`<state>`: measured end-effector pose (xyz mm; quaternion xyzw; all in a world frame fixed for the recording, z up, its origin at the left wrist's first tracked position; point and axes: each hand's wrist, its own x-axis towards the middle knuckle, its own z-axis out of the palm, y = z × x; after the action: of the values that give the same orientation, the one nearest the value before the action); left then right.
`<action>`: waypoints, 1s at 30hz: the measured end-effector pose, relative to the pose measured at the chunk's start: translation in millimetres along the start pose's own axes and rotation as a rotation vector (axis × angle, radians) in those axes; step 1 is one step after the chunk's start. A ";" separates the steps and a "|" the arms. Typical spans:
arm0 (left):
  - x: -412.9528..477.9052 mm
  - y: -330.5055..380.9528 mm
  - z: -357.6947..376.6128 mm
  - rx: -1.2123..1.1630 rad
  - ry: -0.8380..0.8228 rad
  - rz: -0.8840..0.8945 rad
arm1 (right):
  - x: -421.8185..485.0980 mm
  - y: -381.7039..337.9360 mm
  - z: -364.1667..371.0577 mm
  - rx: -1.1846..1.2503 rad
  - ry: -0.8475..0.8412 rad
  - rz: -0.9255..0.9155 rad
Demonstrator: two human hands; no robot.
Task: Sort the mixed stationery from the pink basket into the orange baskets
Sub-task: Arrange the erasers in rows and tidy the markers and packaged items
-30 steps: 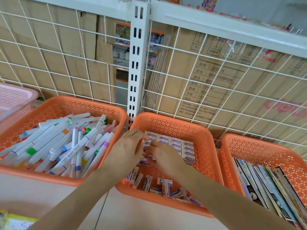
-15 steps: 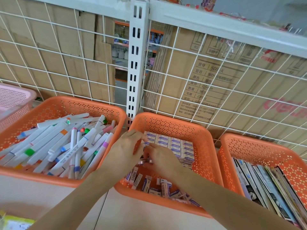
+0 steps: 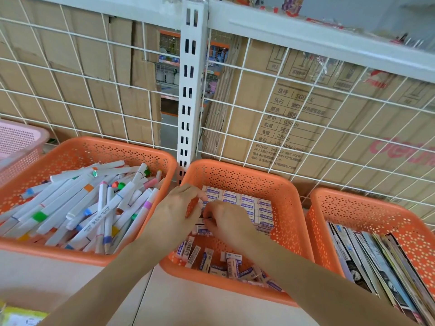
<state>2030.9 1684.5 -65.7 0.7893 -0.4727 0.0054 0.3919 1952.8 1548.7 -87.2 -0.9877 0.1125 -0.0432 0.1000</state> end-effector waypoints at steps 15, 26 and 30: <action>-0.9 1.7 -0.9 -0.005 -0.006 -0.006 | 2.7 5.6 3.7 0.006 -0.071 -0.013; -0.7 1.5 -1.2 -0.004 -0.008 -0.003 | -1.0 0.2 2.2 -0.008 -0.126 -0.043; -1.0 1.4 -1.4 -0.017 -0.013 -0.005 | -2.2 -0.7 3.0 -0.007 -0.088 -0.006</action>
<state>2029.8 1685.7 -64.2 0.7871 -0.4734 -0.0048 0.3954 1951.1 1550.4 -90.1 -0.9893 0.1054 0.0003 0.1011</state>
